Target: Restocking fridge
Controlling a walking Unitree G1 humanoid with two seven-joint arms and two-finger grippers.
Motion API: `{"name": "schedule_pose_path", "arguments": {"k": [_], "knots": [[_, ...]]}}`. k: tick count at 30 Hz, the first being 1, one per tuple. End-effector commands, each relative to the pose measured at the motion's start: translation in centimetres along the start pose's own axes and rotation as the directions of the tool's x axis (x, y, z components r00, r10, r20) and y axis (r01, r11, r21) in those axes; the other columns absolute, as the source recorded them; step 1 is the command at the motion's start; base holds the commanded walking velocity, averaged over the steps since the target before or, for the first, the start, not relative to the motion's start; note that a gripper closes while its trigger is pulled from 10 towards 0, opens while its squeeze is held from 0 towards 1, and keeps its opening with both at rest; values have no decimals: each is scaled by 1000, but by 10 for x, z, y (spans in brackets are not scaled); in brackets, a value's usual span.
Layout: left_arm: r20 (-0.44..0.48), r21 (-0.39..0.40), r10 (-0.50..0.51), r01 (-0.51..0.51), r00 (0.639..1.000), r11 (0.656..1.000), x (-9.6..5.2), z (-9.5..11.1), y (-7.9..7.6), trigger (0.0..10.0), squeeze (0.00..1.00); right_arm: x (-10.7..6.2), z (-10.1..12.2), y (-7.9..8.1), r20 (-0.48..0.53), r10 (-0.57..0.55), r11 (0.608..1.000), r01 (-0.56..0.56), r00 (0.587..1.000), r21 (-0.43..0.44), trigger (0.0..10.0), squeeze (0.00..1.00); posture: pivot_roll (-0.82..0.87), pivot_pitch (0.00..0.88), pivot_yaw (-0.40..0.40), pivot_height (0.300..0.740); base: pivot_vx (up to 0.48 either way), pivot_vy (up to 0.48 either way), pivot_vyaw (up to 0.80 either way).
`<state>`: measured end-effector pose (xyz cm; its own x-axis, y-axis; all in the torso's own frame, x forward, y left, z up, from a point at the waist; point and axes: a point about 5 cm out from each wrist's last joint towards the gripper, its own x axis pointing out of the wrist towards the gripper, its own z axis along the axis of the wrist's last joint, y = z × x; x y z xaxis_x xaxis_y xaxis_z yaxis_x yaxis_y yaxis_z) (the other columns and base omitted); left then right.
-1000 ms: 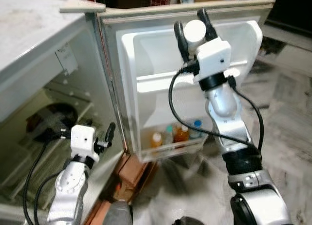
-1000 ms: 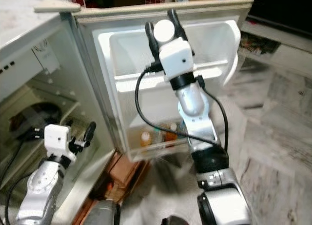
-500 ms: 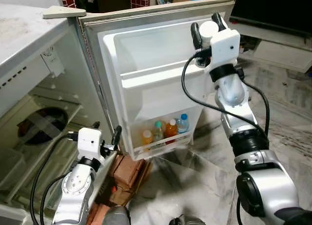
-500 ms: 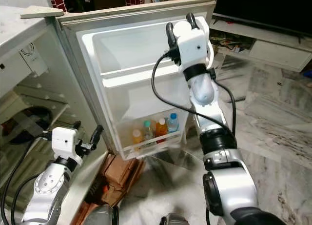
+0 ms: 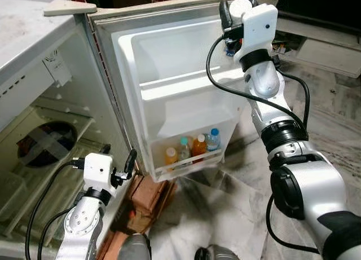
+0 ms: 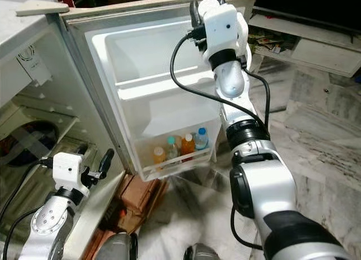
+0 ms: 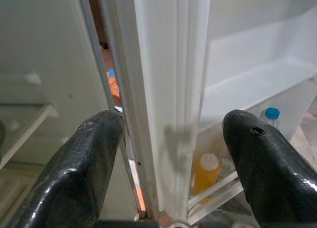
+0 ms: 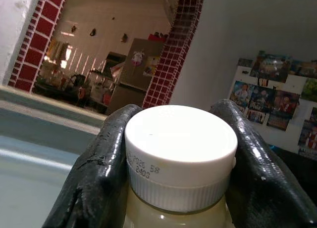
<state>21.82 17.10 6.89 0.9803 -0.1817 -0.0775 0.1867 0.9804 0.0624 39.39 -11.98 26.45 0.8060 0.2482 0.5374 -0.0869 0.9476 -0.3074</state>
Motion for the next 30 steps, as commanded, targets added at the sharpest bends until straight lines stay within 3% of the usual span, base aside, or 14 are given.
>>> {"name": "schedule_pose_path", "arguments": {"k": [1, 8, 11, 17, 23, 30], "knots": [[-6, 15, 7, -7, 1000, 1000, -2, 3, 2, 10000, 0, 7, 8, -12, 34, -42, 999, 42, 999, -23, 10000, 0, 205, 117, -23, 740, 0, 0, 0], [-16, 25, 9, -8, 1000, 1000, -12, 5, 5, 10000, 0, 3, -4, -22, -24, -124, 992, 123, 992, -11, 10000, 0, 238, 145, -14, 740, 0, 0, 0], [-27, 32, 9, -8, 1000, 999, -16, 5, 7, 10000, 0, -4, -13, -20, -61, -151, 988, 153, 987, 33, 10000, 0, 245, 151, -6, 740, 0, 0, 0], [-33, 39, 2, -1, 999, 999, -17, 6, 6, 10000, 0, -9, -18, -17, -69, -151, 988, 153, 986, 27, 10000, 0, 250, 156, 3, 740, 0, 0, 0], [-43, 42, -3, 5, 999, 999, -20, 7, 6, 10000, 0, 5, -1, -21, 0, -147, 989, 147, 989, 14, 10000, 0, 254, 165, 7, 740, 0, 0, 0], [-51, 37, -1, 3, 999, 999, -24, 7, 4, 10000, 0, 16, 12, -14, 45, -107, 994, 107, 993, 13, 10000, 0, 261, 183, 1, 740, 0, 0, 0]]}}
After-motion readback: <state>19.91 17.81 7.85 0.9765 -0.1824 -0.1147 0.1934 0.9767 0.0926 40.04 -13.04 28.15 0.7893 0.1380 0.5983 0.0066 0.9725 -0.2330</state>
